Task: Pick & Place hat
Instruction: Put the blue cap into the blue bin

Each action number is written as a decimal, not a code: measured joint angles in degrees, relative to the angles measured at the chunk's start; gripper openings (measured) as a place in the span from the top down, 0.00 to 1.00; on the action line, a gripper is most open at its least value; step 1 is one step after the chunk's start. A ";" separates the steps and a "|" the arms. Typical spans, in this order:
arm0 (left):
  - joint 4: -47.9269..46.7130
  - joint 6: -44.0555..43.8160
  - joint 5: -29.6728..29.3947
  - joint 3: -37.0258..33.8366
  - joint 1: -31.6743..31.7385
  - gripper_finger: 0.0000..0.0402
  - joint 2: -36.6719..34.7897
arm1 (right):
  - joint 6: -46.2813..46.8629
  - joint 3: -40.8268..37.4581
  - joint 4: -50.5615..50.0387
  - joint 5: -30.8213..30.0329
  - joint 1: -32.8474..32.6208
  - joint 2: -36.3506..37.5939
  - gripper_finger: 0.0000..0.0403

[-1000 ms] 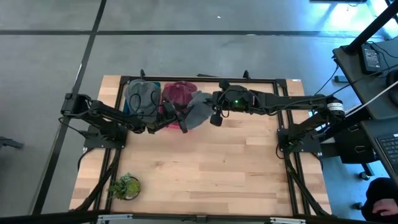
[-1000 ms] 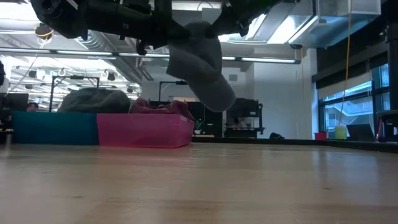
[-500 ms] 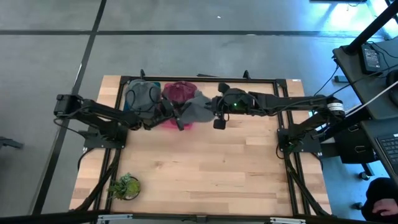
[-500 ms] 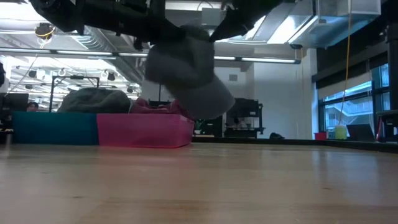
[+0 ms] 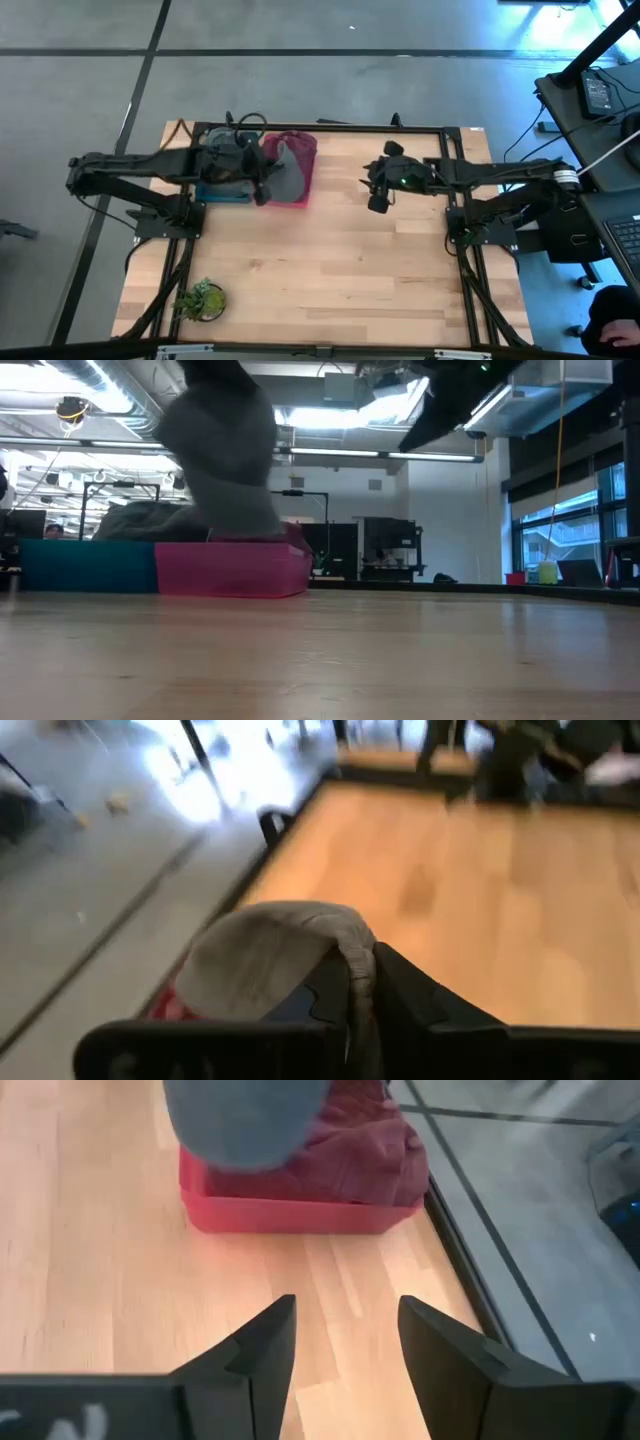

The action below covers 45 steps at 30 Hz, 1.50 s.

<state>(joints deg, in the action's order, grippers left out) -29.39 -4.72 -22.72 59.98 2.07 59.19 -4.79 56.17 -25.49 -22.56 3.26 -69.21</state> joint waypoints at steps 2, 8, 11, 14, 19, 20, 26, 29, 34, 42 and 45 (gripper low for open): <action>-9.89 -1.30 2.43 5.33 0.02 0.94 0.65 | 1.59 -4.16 4.24 -0.23 -0.66 2.06 0.56; -31.57 -0.58 5.76 18.94 -0.04 0.94 3.06 | 4.94 -13.83 15.06 -0.31 -1.67 5.28 0.56; -40.09 3.37 3.50 22.40 -0.03 0.94 4.16 | 7.34 -16.55 19.03 -0.13 -1.77 5.33 0.56; -46.60 6.29 -0.07 23.85 -0.03 0.94 5.13 | 9.40 -18.43 20.35 0.25 -1.77 4.98 0.56; -53.81 9.90 -5.79 23.85 -0.03 0.94 7.49 | 11.03 -21.76 23.62 0.25 -1.77 4.94 0.56; -55.24 11.94 -6.97 23.85 -0.03 0.94 8.16 | 10.99 -22.38 24.66 0.25 -1.77 4.94 0.56; -57.65 18.45 -9.03 23.85 -0.01 0.94 12.96 | 10.70 -24.86 28.78 0.23 -1.76 4.94 0.56; -57.63 18.46 -8.53 23.85 -0.01 0.94 15.02 | 10.48 -24.86 28.91 0.24 -1.74 4.94 0.56; -59.12 17.82 -7.24 23.85 -0.03 0.94 15.79 | 10.41 -24.86 28.62 0.25 -1.74 4.94 0.56; -58.94 14.30 -10.95 16.97 2.24 0.93 14.79 | 10.36 -24.86 28.48 0.25 -1.74 4.94 0.56; -57.11 13.96 -12.07 12.20 4.92 0.93 14.79 | 10.40 -24.86 28.46 0.25 -1.74 4.94 0.56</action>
<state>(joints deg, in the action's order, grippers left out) -86.50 9.24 -34.78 72.18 6.99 73.97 5.61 31.31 2.97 -22.31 1.52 -64.27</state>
